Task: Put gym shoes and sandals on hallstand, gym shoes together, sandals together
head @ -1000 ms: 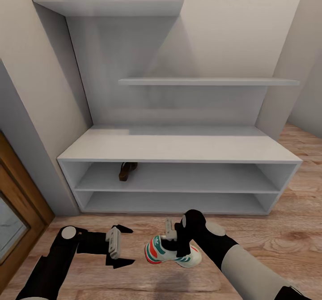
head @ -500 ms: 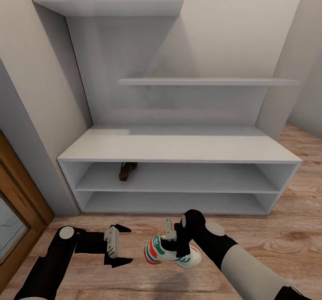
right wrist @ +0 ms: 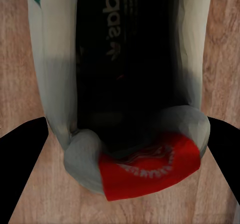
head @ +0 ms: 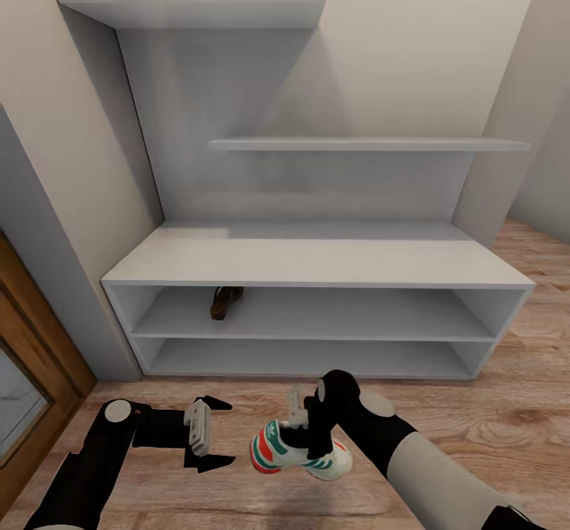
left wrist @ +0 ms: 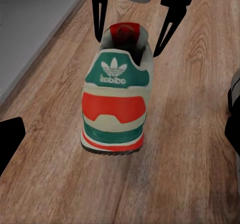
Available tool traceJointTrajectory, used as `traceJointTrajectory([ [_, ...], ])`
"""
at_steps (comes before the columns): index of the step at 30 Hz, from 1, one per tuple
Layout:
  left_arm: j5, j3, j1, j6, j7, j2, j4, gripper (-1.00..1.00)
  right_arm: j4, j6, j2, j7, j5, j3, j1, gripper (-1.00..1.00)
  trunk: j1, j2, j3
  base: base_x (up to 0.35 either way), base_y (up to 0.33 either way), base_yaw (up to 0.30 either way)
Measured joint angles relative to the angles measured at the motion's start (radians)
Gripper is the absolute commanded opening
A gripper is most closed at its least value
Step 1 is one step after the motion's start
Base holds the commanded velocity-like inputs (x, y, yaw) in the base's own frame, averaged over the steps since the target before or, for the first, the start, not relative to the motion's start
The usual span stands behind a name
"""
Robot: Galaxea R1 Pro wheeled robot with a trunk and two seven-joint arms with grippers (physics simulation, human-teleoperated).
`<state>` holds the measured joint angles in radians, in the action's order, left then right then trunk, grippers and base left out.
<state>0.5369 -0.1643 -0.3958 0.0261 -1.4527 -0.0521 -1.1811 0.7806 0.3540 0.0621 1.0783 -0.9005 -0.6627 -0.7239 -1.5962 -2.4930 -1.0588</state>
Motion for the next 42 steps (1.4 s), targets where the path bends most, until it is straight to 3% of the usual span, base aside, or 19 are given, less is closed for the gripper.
traceJointTrajectory([
  [26,0.000,0.002,0.000,0.000,0.000,0.001,0.004,1.00,0.002,0.000,0.010,0.000,0.000,0.001,0.000,-1.00,0.000,0.000,0.000,0.000,0.000,0.000],
  [31,0.000,0.006,0.000,0.000,0.003,0.001,0.041,1.00,0.002,0.000,0.010,0.000,0.000,0.001,0.000,-1.00,0.000,0.000,0.000,0.000,0.000,0.000],
  [42,-0.003,0.009,0.000,0.001,0.094,0.001,0.098,1.00,0.002,0.000,0.010,0.000,0.000,0.002,0.000,-1.00,0.000,0.000,0.000,0.000,0.000,0.000],
])
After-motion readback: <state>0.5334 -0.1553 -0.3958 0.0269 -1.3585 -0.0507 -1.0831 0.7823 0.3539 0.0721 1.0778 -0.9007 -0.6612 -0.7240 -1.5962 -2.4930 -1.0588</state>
